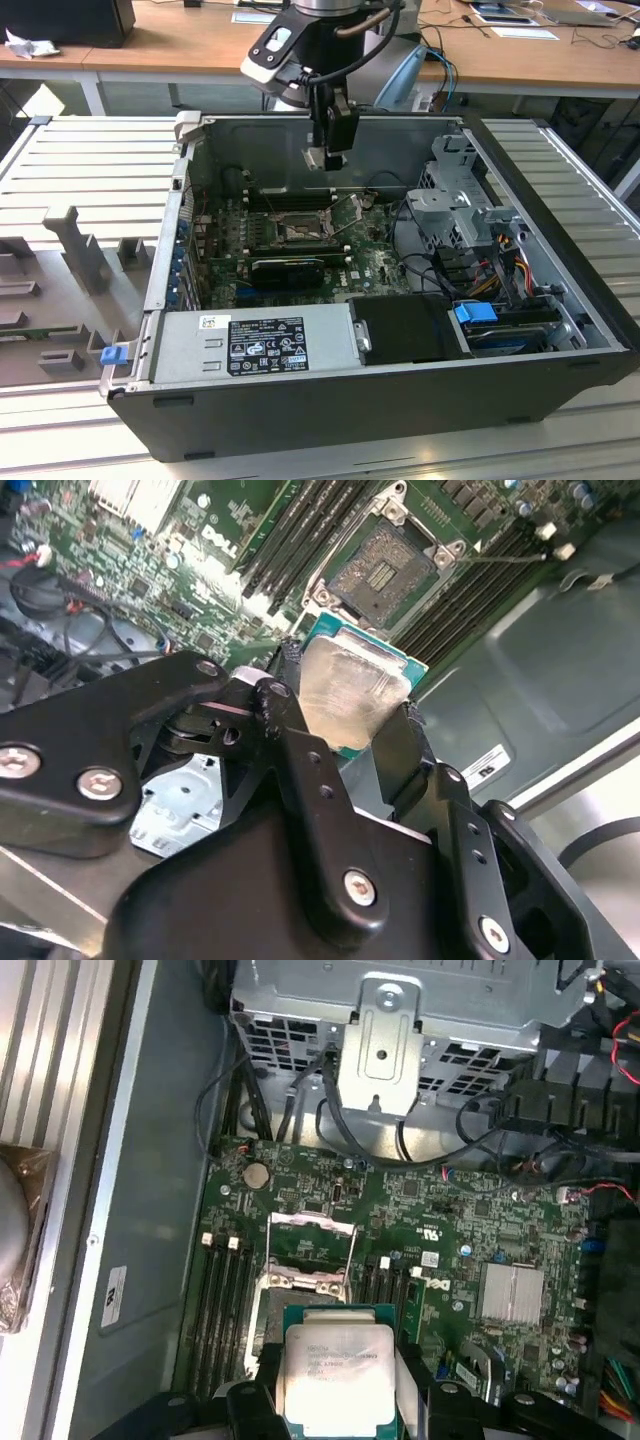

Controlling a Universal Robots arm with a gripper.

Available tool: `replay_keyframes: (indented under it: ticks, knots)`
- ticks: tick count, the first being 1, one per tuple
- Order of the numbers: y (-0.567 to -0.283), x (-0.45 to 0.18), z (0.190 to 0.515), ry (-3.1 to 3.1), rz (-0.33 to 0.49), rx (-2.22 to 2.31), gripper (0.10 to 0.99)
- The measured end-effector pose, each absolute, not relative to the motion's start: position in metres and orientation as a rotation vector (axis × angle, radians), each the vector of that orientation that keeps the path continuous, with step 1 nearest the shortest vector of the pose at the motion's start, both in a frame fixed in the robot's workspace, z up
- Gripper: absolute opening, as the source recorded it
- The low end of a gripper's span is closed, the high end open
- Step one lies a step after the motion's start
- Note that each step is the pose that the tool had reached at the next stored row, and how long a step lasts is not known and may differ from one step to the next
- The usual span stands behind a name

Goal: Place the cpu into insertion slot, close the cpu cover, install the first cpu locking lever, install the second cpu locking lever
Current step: 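Place the cpu into insertion slot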

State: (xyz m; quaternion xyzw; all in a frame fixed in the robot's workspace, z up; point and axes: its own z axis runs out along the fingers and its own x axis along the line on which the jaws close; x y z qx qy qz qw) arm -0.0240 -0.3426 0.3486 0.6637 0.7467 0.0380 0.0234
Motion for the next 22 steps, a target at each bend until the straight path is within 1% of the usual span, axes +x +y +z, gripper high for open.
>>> replay_keyframes:
  ticks: [6,16,22]
  knots:
    - [-0.343,-0.024,0.341,2.201,0.112,2.169,0.529]
    - [-0.343,-0.024,0.325,2.202,0.113,2.171,0.529]
    - [-0.343,-0.024,0.321,2.207,0.103,2.176,0.529]
